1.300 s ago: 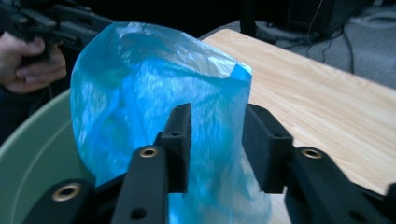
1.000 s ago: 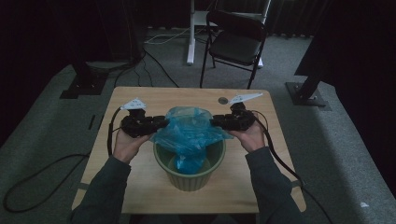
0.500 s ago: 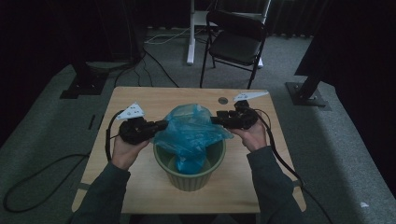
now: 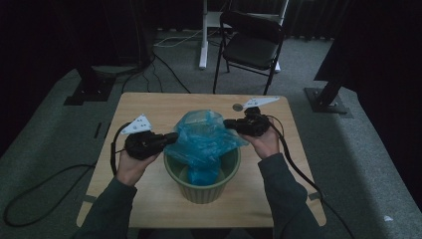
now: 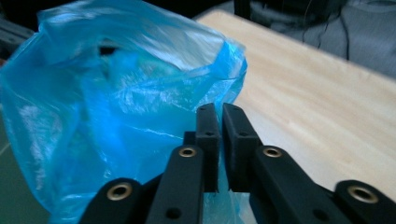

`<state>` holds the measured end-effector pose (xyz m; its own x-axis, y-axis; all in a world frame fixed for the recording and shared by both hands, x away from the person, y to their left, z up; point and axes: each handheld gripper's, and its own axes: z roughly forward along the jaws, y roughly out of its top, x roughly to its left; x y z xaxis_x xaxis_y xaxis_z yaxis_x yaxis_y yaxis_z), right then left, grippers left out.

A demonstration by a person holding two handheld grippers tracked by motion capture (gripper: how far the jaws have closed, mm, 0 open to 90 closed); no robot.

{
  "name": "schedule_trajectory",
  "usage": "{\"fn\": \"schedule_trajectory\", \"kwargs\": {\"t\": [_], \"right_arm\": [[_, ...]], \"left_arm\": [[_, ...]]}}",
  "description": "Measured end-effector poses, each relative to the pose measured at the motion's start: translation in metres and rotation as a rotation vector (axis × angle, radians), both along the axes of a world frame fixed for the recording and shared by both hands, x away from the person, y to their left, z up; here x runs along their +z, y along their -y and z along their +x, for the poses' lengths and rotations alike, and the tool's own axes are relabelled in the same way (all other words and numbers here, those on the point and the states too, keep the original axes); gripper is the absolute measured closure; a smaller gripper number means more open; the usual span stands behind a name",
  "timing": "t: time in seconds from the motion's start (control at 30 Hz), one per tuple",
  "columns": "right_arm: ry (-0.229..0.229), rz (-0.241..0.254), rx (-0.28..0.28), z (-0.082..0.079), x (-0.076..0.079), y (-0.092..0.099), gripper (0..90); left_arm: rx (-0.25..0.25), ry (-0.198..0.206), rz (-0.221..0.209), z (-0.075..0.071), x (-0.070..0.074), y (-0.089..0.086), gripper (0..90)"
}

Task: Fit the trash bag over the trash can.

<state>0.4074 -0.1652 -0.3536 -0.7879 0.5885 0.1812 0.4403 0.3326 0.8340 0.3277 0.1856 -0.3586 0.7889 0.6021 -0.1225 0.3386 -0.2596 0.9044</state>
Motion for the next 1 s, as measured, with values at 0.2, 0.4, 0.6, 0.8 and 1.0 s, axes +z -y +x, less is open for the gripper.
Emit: {"fn": "schedule_trajectory", "kwargs": {"t": [0.2, 0.4, 0.6, 0.8, 1.0], "right_arm": [[0.051, 0.018, 0.044, -0.016, 0.007, 0.007, 89.2], [0.068, 0.009, 0.09, -0.03, 0.006, 0.007, 89.1], [0.063, 0.006, 0.103, -0.03, 0.005, 0.005, 89.0], [0.062, 0.007, 0.11, -0.03, 0.005, 0.004, 88.6], [0.067, -0.004, 0.123, -0.035, 0.005, 0.004, 88.5]], "left_arm": [[0.005, -0.004, 0.016, -0.008, -0.006, -0.008, 87.6], [0.002, -0.013, -0.007, -0.006, -0.006, -0.008, 74.1], [-0.027, 0.009, -0.052, -0.001, 0.005, 0.005, 48.1], [0.008, -0.007, -0.043, 0.009, 0.009, 0.018, 39.9], [0.036, -0.068, 0.036, 0.02, 0.0, 0.023, 67.8]]}}
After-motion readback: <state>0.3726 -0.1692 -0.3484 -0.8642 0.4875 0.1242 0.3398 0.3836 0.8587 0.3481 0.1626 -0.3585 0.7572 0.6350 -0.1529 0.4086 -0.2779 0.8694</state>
